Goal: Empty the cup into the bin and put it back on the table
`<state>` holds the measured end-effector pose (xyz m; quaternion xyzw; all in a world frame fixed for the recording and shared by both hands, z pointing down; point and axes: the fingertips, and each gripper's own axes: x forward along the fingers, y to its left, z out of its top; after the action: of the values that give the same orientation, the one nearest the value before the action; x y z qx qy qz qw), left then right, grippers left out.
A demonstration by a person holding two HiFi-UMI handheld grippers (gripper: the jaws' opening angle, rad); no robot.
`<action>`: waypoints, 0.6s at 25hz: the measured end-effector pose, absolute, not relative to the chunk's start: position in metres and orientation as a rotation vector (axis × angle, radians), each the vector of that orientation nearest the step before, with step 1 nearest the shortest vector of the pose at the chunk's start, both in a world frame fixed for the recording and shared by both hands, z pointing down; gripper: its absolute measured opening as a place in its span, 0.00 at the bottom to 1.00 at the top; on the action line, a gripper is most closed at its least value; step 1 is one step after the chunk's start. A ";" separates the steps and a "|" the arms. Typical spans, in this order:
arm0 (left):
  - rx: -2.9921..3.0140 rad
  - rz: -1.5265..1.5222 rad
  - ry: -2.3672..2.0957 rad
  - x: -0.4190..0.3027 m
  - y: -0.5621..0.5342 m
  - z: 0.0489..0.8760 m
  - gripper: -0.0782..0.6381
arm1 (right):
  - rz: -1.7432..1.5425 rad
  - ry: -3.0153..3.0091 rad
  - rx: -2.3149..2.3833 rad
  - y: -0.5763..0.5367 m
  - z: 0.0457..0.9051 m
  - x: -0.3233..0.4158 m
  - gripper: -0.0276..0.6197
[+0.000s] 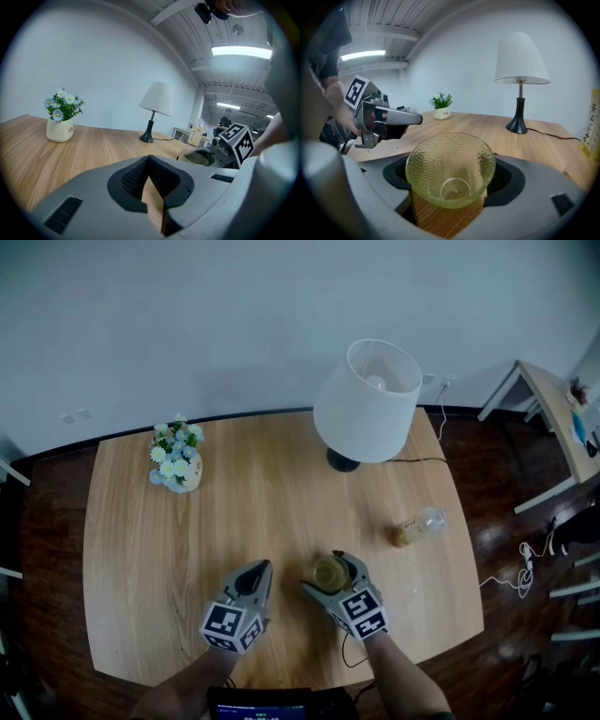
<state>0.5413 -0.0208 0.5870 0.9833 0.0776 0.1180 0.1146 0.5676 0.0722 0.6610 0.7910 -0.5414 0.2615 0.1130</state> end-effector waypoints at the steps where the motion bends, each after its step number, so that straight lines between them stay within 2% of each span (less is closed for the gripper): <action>1: 2.883 0.347 0.228 0.540 -0.021 0.587 0.10 | 0.765 -1.586 2.325 0.072 0.661 0.568 0.70; 3: 2.885 0.344 0.230 0.537 -0.022 0.585 0.10 | 0.756 -1.588 2.336 0.072 0.658 0.567 0.80; 15: 2.876 0.184 0.303 0.519 -0.023 0.539 0.10 | 0.690 -1.497 2.463 0.097 0.604 0.564 0.79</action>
<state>0.5185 -0.0230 0.5392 0.9851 0.1038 0.0629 0.1216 0.5642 0.0968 0.6041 0.8278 -0.5030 0.2319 0.0890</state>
